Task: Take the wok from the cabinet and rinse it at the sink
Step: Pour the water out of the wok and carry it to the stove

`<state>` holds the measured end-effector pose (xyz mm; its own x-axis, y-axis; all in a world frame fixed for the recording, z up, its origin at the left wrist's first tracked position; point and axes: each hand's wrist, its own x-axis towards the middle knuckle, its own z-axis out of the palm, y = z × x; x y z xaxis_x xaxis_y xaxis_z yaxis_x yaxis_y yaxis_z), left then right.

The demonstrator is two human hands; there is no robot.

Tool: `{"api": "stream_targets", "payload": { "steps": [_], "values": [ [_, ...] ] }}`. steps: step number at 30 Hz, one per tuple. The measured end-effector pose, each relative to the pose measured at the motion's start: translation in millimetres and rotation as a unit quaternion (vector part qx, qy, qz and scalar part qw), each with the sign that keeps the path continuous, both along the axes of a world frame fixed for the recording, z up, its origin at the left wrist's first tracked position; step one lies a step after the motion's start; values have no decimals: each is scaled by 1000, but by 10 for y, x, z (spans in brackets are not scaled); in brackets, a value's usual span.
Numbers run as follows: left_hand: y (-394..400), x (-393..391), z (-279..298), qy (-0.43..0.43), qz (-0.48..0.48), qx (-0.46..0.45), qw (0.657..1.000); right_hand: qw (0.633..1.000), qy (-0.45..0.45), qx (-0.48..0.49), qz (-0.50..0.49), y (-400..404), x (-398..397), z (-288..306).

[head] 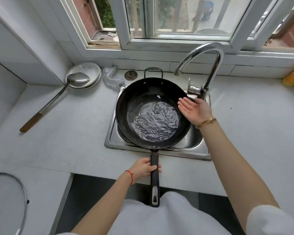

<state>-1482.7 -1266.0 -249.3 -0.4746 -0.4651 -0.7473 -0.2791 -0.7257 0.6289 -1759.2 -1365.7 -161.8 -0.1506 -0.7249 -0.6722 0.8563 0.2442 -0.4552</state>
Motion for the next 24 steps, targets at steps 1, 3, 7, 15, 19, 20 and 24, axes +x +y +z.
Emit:
{"api": "stream_targets", "payload": {
  "steps": [1, 3, 7, 15, 19, 20, 24],
  "values": [
    [0, -10, 2, 1, 4, 1, 1000, 992, 103, 38, 57, 154, 120, -24],
    [8, -35, 11, -3, 14, 4, 1000, 939, 291, 102, 154, 482, 414, -115],
    [22, -68, 5, -17, 25, 6, 1000, 775, 504, 129, 358, 1057, 943, -356],
    [79, -132, -11, -31, 51, 8, 998, 659, 475, 111, 572, 1654, 1574, -525],
    [110, -134, 49, -9, 63, 9, 998, 739, 476, 137, 456, 1765, 1810, -677],
    [118, -127, 56, -7, 56, 3, 998, 773, 460, 150, 411, 1797, 1854, -718],
    [123, -107, 42, -10, 40, -36, 998, 829, 432, 153, 319, 1867, 1951, -759]
  ]
}}
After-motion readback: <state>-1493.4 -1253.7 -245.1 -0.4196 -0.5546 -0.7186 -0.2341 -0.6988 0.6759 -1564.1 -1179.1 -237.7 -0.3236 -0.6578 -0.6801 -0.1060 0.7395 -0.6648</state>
